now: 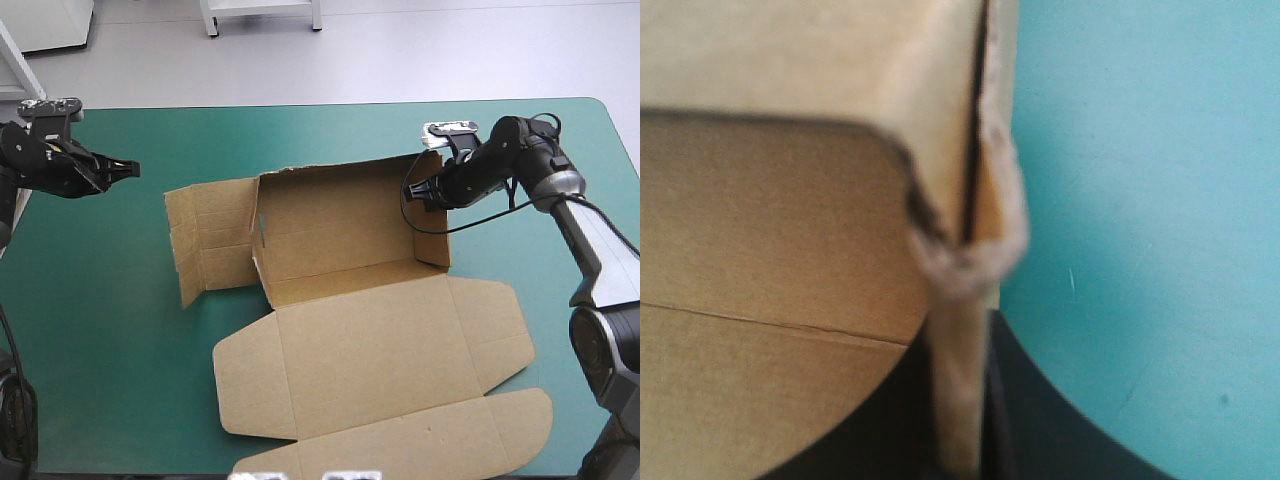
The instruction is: Fold the box
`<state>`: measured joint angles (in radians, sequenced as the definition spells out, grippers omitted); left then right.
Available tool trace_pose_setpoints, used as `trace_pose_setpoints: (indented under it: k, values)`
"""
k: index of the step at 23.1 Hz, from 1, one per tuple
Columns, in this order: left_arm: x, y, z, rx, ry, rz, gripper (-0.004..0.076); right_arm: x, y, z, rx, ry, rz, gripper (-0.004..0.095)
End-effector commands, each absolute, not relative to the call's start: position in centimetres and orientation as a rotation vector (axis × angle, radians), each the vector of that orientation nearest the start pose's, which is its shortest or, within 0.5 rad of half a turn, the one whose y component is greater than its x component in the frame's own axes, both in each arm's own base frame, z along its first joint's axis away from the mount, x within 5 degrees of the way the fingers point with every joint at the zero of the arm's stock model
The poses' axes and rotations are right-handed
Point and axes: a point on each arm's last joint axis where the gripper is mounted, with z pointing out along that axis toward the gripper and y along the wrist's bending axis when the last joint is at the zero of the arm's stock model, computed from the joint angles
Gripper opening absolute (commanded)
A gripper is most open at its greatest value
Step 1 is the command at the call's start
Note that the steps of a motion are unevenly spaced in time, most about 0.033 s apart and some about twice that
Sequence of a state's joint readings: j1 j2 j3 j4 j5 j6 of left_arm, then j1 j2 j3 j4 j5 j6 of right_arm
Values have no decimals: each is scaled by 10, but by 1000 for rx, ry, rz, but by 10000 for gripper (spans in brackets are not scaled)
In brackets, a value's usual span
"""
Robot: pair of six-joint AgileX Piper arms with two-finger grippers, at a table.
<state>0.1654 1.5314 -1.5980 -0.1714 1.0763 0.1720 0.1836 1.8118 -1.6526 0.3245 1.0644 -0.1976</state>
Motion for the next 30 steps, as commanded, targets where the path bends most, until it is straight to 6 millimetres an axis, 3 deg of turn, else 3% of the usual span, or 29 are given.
trace_pose_setpoints:
  k: [1,6,11,14,19,20,25,30]
  values:
    - [318,37,419,-32,2362,-94,-7,392,98,323,-326,2606,466,-9]
    - [317,37,418,-26,2377,-95,-9,415,99,300,-289,2559,421,-9]
    - [316,36,418,-25,2389,-103,-9,420,99,306,-347,2480,382,25]
    - [316,36,418,-25,2389,-103,-9,419,99,314,-352,2457,381,163]
    - [316,36,418,-20,2389,-102,-9,418,99,337,-342,2422,389,534]
    - [316,36,418,-20,2389,-102,-9,418,99,342,-345,2423,389,554]
    - [316,36,417,-8,2391,-97,-9,402,97,378,-440,2502,370,554]
    - [316,36,417,-2,2396,-97,-9,396,104,379,-475,2553,264,554]
